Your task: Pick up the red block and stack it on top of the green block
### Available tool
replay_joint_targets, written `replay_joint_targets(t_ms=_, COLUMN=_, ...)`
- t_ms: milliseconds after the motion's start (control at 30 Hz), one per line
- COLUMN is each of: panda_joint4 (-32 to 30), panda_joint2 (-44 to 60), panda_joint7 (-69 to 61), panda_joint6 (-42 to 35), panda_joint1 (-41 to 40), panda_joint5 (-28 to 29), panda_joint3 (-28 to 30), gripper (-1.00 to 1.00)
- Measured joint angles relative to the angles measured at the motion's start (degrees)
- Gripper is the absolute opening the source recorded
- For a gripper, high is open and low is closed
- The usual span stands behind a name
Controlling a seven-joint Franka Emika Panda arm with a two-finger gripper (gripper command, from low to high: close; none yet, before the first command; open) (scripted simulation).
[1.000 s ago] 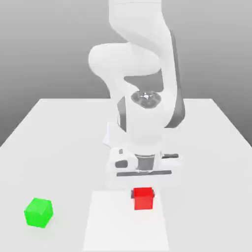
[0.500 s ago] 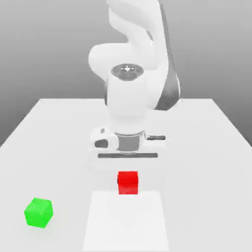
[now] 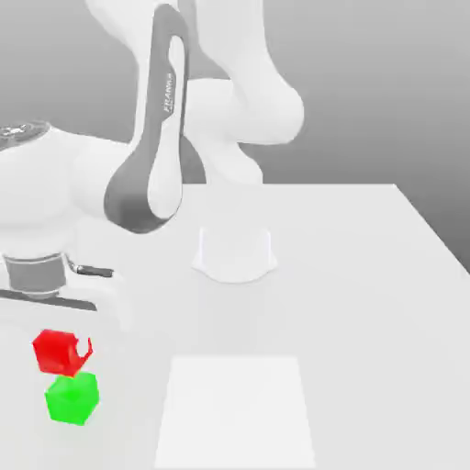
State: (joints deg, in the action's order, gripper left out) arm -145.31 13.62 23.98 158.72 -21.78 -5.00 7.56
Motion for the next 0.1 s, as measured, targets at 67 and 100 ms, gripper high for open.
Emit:
replay_joint_targets(t_ms=67, panda_joint4=0.00, panda_joint2=0.00, panda_joint7=0.00, panda_joint6=0.00, panda_joint1=0.00, panda_joint5=0.00, panda_joint3=0.00, gripper=1.00)
replay_joint_targets(t_ms=100, panda_joint4=0.00, panda_joint2=0.00, panda_joint7=0.00, panda_joint6=0.00, panda_joint1=0.00, panda_joint5=0.00, panda_joint3=0.00, gripper=1.00)
